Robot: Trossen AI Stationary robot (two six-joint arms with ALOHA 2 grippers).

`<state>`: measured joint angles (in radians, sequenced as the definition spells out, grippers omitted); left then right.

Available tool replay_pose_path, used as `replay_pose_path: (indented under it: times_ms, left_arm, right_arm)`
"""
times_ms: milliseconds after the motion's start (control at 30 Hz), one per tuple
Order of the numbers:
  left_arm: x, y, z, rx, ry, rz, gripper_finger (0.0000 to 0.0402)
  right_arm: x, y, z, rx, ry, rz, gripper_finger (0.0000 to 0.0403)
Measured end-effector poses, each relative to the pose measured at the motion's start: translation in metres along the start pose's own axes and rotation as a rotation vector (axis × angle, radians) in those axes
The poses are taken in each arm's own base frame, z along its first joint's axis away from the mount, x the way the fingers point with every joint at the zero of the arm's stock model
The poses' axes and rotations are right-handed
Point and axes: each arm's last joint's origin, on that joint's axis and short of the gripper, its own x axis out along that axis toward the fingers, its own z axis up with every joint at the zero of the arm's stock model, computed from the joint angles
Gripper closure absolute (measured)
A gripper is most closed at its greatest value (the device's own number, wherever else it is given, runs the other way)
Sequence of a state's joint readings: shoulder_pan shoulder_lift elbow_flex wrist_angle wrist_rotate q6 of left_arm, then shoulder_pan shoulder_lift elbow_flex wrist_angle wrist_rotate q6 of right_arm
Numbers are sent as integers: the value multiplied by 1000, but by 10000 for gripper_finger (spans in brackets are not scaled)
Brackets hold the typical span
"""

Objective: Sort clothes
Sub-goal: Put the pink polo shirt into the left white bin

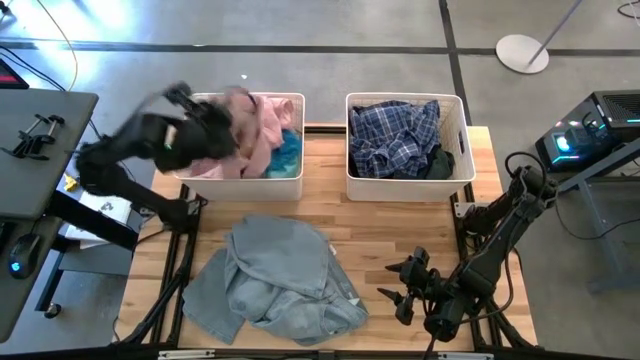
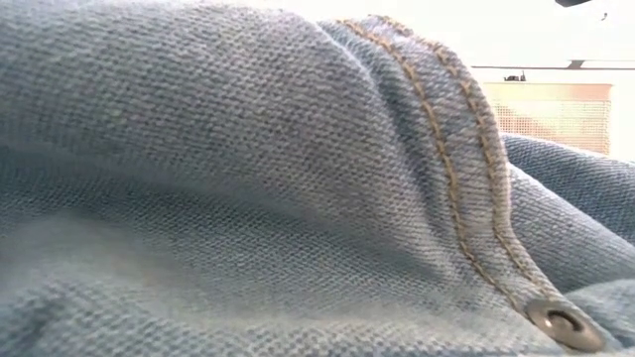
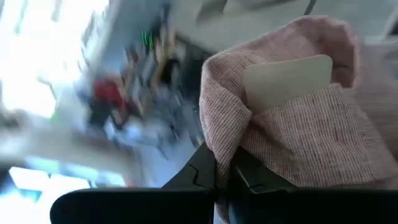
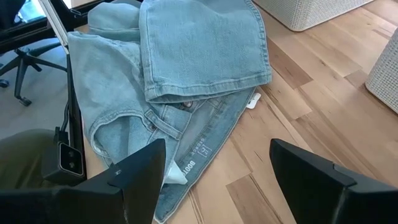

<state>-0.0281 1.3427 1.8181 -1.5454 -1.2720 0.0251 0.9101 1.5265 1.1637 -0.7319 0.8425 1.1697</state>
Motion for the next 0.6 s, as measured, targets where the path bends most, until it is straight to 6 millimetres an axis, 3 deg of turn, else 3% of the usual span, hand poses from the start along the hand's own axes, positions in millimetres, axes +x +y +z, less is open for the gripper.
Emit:
replay_pose_path:
  times_ms: [133, 267, 400, 500, 600]
  left_arm:
    - [34, 17, -33, -170, 178, 35, 401]
    - [79, -2, -47, -292, 222, -85, 401]
    - [132, -50, -59, -404, 181, -287, 401]
    - [166, -95, -77, -452, 283, -324, 401]
    - [188, -139, -100, -422, 388, -435, 391]
  right_arm:
    - [0, 0, 0, 0, 0, 0, 126]
    - [0, 0, 0, 0, 0, 0, 126]
    - [0, 0, 0, 12, -2, 3, 126]
    - [0, 1, 0, 23, 3, 7, 126]
    - [0, 1, 0, 12, -3, 5, 126]
